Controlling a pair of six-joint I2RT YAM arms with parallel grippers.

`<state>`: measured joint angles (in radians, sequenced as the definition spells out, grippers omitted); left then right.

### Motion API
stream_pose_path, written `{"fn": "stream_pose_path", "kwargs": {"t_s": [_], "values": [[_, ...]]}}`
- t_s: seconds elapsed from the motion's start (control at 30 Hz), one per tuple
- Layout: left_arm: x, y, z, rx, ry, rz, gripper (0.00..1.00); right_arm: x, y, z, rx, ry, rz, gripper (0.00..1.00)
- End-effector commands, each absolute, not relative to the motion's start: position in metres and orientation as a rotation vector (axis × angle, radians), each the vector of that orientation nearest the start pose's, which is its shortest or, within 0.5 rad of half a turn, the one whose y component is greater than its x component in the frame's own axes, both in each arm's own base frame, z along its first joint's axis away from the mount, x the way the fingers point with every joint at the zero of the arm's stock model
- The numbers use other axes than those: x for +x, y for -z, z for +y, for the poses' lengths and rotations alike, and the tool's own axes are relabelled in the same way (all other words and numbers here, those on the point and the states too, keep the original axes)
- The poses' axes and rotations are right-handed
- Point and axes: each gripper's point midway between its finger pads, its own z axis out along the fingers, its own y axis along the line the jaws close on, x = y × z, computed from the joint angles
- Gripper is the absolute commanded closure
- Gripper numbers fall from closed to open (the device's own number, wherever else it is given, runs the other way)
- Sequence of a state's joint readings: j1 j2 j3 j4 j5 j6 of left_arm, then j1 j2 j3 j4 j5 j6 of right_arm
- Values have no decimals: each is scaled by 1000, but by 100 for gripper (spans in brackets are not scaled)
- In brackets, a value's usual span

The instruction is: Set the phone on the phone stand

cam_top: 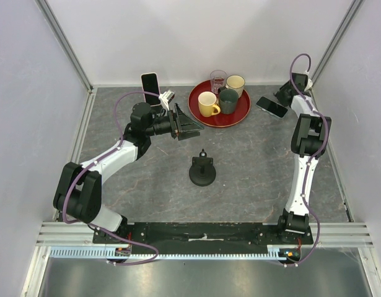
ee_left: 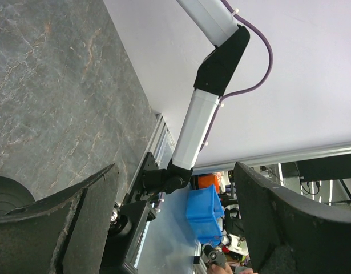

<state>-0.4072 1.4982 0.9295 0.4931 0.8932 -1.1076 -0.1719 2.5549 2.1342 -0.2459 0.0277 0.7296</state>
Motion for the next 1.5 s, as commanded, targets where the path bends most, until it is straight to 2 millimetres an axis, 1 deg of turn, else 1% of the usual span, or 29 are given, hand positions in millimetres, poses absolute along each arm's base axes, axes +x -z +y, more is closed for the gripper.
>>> {"fn": "stream_pose_path", "kwargs": {"t_s": [0.0,0.03,0.07,0.1,0.13,0.17,0.2,0.23,0.27,0.33,0.37,0.4,0.47,0.5,0.53,0.57,0.73,0.83,1.1,1.13,1.17,1.23,1.27,1.3,1.33,1.37,1.4,1.43,1.47], "values": [[287,-288,-301,202,1822,1917,13,621,-25,-67,919,-303,2192,52],[287,-288,-301,199,1821,1918,14,615,-25,-64,916,-317,2205,52],[287,-288,-301,199,1821,1918,14,599,-8,-57,928,-332,2255,52],[287,-289,-301,202,1822,1917,14,597,-23,-55,916,-352,2227,51],[287,-290,-301,206,1818,1913,14,591,-24,-52,913,-364,2232,51],[287,-289,-301,202,1819,1917,14,572,-8,-49,934,-360,2273,50],[287,-289,-301,206,1819,1915,14,570,-27,-47,912,-378,2239,49],[287,-290,-301,205,1818,1915,14,564,-27,-45,910,-387,2239,48],[287,-290,-301,205,1818,1915,14,549,-28,-42,906,-393,2242,47],[287,-290,-301,207,1817,1912,14,535,-30,-35,878,-418,2251,44],[287,-290,-301,205,1818,1915,14,517,-18,-30,880,-421,2286,42],[286,-290,-301,207,1817,1912,14,516,-31,-27,837,-438,2261,33],[286,-291,-301,206,1818,1913,14,500,-26,-21,741,-415,2302,21],[286,-290,-301,205,1818,1915,14,499,-35,-20,685,-395,2294,7],[287,-290,-301,203,1817,1914,14,497,-35,-18,643,-342,2305,2],[286,-289,-301,205,1819,1916,14,495,-34,-19,553,-287,2336,2],[287,-288,-301,202,1819,1921,14,500,-25,-37,398,-79,2422,2],[288,-287,-302,200,1819,1924,14,507,-22,-42,290,-31,2445,2],[287,-286,-302,199,1822,1926,14,527,-17,-15,58,-195,2481,2],[287,-286,-302,199,1822,1926,14,533,-22,-12,33,-192,2471,2],[287,-286,-302,201,1822,1927,14,530,-14,-11,37,-184,2504,2],[288,-286,-302,200,1821,1925,14,538,-16,-5,-25,-120,2508,2],[288,-286,-302,199,1822,1926,14,534,-6,0,-49,-120,2546,2],[288,-286,-302,199,1822,1926,14,534,-4,13,-97,-127,2558,2],[288,-285,-301,196,1819,1926,14,539,-7,10,-115,-87,2555,2],[288,-284,-302,195,1820,1929,14,533,4,20,-147,-55,2597,2],[288,-284,-302,194,1820,1931,14,533,8,27,-171,-24,2611,2],[289,-283,-302,193,1820,1932,14,541,2,23,-169,32,2601,2],[289,-283,-302,191,1821,1935,14,535,16,24,-171,45,2654,2]]}}
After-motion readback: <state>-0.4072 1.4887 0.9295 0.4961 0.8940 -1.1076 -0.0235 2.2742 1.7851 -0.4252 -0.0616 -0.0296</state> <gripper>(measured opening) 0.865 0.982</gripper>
